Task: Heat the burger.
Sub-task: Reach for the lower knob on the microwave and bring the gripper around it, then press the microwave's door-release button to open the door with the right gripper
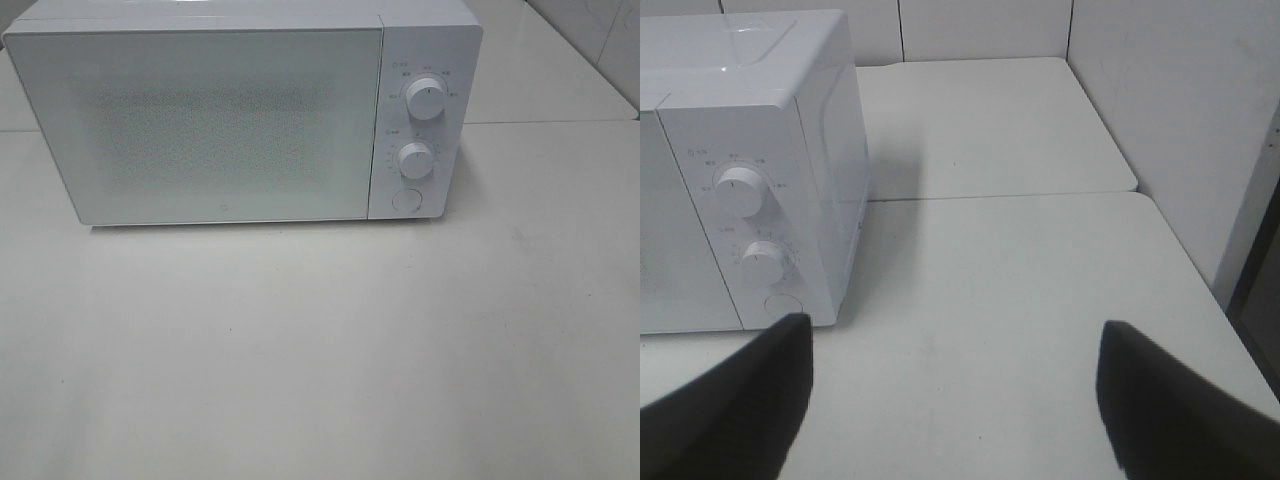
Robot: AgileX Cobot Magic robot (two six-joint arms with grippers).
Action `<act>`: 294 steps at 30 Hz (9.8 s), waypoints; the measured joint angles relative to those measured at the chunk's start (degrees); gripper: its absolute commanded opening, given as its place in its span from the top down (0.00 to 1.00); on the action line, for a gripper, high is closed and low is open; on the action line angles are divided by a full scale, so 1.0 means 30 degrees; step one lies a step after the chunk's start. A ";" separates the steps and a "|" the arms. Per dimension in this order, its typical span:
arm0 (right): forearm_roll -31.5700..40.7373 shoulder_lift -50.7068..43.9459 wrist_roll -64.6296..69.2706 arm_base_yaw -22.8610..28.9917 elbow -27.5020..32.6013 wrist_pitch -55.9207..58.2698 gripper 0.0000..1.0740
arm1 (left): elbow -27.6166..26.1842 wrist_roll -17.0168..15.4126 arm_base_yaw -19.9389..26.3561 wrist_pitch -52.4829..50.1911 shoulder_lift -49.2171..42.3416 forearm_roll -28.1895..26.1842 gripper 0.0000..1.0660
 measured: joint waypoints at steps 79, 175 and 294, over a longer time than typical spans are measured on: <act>1.7914 2.5287 -1.0733 1.4439 0.2349 -3.2334 0.25 | 0.0000 0.0000 0.0000 0.0000 0.0000 0.0000 0.06; 1.5661 3.4626 -0.1280 1.1727 -0.6207 -3.1589 0.99 | 0.0000 0.0000 0.0000 0.0000 0.0000 0.0038 0.06; 0.4794 1.8507 -0.1241 1.1975 -0.3820 -0.5806 0.29 | 0.0000 0.0000 0.0000 0.0000 0.0000 0.0057 0.06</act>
